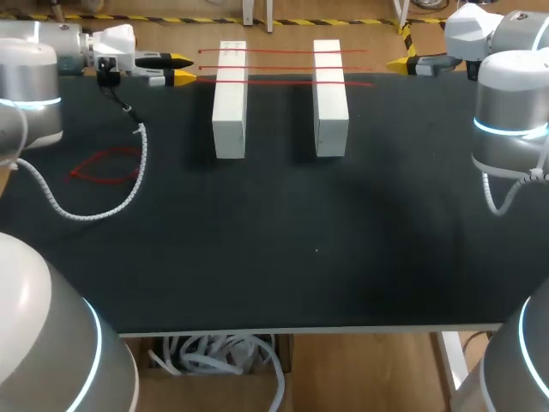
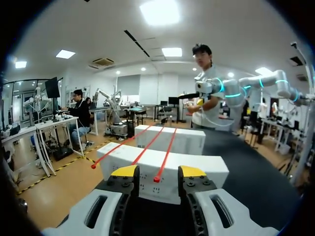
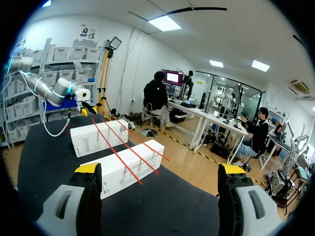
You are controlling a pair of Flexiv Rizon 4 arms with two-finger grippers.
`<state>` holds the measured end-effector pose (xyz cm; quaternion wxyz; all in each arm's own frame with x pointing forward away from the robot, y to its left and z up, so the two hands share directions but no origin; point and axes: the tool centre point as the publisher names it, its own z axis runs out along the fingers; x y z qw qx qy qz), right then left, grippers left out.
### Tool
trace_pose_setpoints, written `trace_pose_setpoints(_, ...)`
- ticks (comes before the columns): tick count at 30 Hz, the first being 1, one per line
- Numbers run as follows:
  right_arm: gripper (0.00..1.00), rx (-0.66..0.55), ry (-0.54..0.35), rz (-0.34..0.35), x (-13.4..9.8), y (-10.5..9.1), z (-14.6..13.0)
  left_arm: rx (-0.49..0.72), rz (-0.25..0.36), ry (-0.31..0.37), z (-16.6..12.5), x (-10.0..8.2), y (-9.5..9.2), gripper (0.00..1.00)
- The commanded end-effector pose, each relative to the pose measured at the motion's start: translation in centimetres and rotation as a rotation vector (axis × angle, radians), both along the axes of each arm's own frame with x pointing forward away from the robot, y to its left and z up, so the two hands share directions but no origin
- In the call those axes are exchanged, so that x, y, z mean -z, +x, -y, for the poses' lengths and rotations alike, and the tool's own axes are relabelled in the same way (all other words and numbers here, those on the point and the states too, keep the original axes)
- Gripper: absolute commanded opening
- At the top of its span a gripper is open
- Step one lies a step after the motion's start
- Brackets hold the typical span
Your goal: Grab the tape and strap the tape.
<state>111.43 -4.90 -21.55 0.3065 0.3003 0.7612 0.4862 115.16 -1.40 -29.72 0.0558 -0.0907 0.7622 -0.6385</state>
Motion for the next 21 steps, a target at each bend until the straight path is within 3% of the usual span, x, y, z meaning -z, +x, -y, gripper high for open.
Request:
trace_pose_setpoints(1,1.00,-0.001,0.001,0.000,0.0,0.0,0.1,0.038,-0.004,-0.016,-0.1,0.9,0.7,0.34)
trace_pose_setpoints(21,1.00,-0.001,0.001,0.000,0.0,0.0,0.1,0.066,0.008,0.014,0.8,2.1,0.6,0.25)
